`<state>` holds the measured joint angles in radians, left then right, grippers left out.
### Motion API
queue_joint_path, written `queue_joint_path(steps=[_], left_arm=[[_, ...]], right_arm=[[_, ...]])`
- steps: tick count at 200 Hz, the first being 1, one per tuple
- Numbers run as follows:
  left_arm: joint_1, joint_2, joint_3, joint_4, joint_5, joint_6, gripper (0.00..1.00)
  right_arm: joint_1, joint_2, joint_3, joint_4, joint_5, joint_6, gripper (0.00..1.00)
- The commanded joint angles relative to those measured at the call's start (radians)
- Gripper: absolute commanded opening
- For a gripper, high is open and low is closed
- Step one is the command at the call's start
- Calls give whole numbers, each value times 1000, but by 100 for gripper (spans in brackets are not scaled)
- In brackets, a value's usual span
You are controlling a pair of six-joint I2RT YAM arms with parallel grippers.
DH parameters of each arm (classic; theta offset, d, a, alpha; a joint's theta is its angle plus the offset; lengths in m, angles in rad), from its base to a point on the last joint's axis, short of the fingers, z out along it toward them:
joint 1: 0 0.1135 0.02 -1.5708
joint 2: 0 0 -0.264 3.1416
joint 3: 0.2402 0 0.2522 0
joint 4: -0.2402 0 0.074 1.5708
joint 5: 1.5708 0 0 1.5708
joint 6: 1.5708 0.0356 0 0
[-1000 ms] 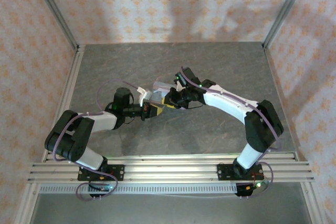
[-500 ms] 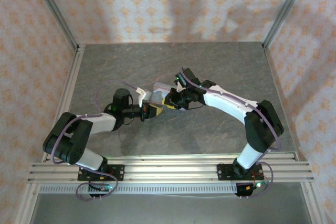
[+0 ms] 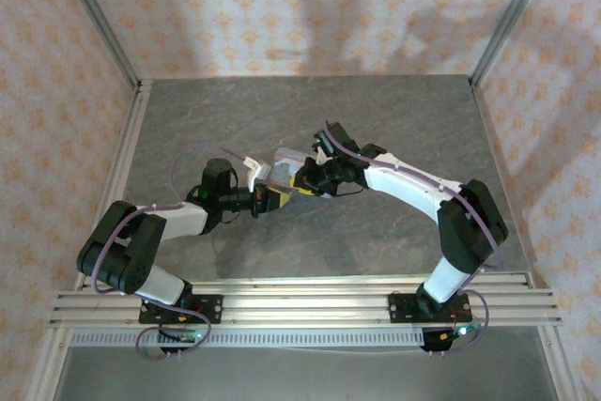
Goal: Unlock the padlock with the key
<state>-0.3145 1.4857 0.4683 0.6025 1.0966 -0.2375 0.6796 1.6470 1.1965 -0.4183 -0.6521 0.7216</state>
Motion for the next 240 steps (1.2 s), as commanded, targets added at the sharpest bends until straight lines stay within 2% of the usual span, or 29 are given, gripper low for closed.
queue_joint_path(steps=[1, 240], left_arm=[[-11, 2, 9, 42, 29, -3, 0], [-6, -19, -2, 49, -1, -16, 0]], right_arm=[[-2, -52, -11, 65, -11, 3, 0], [-1, -63, -29, 61, -35, -8, 0]])
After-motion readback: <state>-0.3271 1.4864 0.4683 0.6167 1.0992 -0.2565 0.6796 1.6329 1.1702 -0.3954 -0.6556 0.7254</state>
